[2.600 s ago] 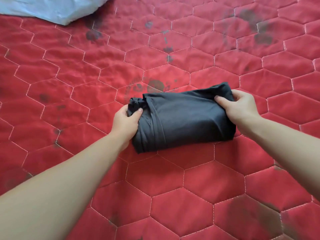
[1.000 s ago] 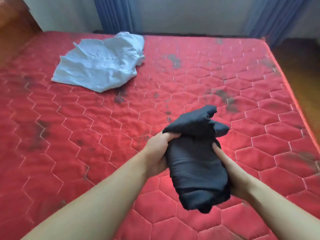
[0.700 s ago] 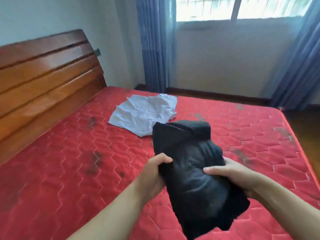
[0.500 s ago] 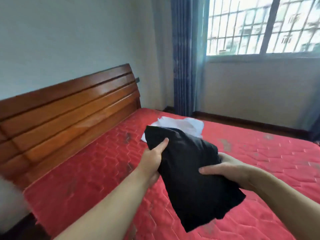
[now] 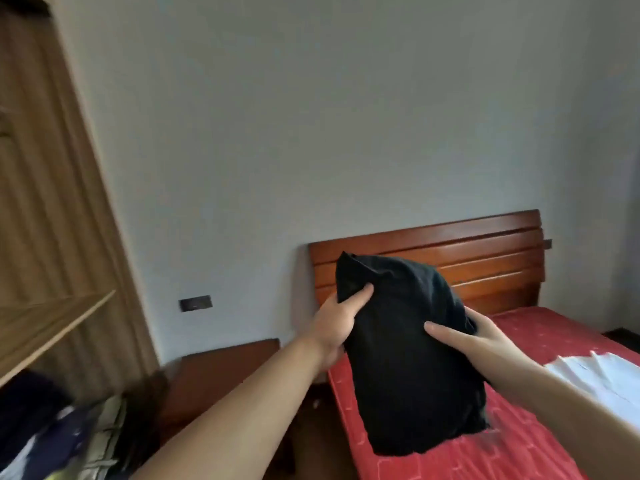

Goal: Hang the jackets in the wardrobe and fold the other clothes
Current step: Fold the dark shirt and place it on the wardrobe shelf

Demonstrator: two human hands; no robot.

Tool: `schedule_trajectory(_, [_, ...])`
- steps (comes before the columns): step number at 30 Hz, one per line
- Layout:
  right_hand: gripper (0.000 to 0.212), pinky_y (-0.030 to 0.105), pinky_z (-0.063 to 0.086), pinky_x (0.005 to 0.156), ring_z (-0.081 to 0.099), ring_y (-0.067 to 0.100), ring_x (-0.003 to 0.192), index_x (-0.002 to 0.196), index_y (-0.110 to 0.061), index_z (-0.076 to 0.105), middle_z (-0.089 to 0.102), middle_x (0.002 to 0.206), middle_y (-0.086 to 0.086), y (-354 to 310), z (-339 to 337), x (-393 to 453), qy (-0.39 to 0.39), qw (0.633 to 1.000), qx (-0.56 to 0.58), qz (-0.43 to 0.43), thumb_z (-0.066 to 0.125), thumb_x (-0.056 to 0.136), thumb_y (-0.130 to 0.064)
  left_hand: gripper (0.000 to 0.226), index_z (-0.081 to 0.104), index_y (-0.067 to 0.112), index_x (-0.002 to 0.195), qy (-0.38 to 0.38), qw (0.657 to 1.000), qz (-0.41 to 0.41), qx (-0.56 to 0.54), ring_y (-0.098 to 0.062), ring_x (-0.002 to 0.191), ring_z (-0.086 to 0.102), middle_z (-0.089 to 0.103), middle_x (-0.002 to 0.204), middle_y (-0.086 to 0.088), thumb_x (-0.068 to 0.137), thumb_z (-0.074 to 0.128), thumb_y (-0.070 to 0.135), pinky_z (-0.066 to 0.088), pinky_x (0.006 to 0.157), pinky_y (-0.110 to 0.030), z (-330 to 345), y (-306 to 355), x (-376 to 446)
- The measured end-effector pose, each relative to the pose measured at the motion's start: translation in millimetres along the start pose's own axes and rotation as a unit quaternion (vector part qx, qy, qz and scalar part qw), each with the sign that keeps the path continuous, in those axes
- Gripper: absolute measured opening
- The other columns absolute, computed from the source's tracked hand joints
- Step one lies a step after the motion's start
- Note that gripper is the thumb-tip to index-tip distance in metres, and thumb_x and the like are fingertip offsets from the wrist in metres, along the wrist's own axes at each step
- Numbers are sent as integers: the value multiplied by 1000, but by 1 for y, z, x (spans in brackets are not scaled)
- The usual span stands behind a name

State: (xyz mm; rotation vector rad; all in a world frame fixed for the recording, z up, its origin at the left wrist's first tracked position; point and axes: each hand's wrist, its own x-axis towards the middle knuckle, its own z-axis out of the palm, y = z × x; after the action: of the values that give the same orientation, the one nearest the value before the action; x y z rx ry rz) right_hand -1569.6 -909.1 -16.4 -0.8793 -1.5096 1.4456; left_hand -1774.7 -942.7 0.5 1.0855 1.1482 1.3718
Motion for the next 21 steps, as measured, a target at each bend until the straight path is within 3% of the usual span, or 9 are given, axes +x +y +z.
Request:
schedule_trajectory(7, [19,33,55,75,74,23,86,104,-19,71,77,94,4,17,209,49,-121,992,42,3,67,89,-10,44,65,19,125,191,980,11,-49,-22,109,68,71,118,-4,90,63,46,50,99,-41,-186,9,-83])
schedule_trajectory(10, [18,33,56,74,74,23,84,105,-15,70,77,93,7,29,287,69,-152,987,42,21,67,88,-8,35,66,19,120,228,970,13,-81,-21,103,70,74,111,-3,90,65,37,54,89,-36,-251,-5,-110])
schedule_trajectory(14, [17,32,56,68,74,24,79,104,-13,69,77,88,8,48,384,107,-187,981,24,52,69,87,-9,35,62,20,123,295,950,35,-94,-23,102,70,73,111,-6,89,68,20,55,90,-38,-336,-23,-121])
schedule_trajectory(17, [21,41,58,79,73,30,82,107,-14,68,76,90,10,60,449,134,-221,972,0,85,71,87,-11,37,62,18,123,349,932,40,-94,-25,99,71,74,108,-6,88,69,11,57,85,-38,-400,-31,-119])
schedule_trajectory(21, [29,47,55,88,71,33,90,114,-13,66,74,99,14,70,510,174,-272,952,-44,133,73,86,-14,37,63,20,120,415,905,30,-91,-26,98,71,75,103,-5,85,71,10,56,91,-45,-459,-37,-111])
